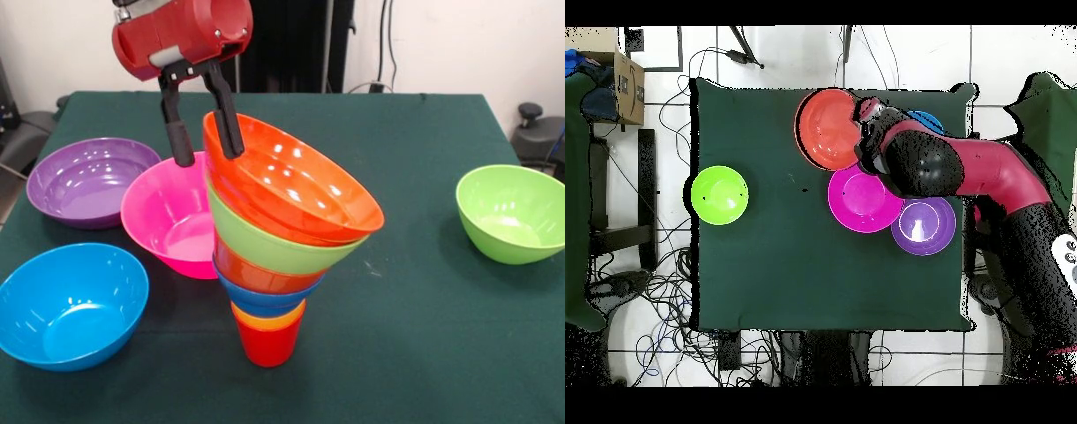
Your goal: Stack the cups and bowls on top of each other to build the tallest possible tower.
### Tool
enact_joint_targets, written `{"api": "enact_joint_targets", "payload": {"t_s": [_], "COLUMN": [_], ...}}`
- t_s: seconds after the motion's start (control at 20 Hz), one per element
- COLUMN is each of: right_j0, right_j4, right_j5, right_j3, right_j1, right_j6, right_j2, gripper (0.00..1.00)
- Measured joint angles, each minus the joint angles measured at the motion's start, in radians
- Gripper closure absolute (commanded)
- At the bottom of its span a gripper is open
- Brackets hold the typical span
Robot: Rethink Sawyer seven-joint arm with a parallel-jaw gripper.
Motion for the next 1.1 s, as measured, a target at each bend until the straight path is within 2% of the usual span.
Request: {"api": "enact_joint_targets", "payload": {"t_s": [1.1], "right_j0": [0.002], "right_j4": [0.0], "right_j5": [0.0], "right_j3": [0.0], "right_j1": [-0.018], "right_j6": [0.0], "right_j2": [-0.011], "gripper": [0.0]}}
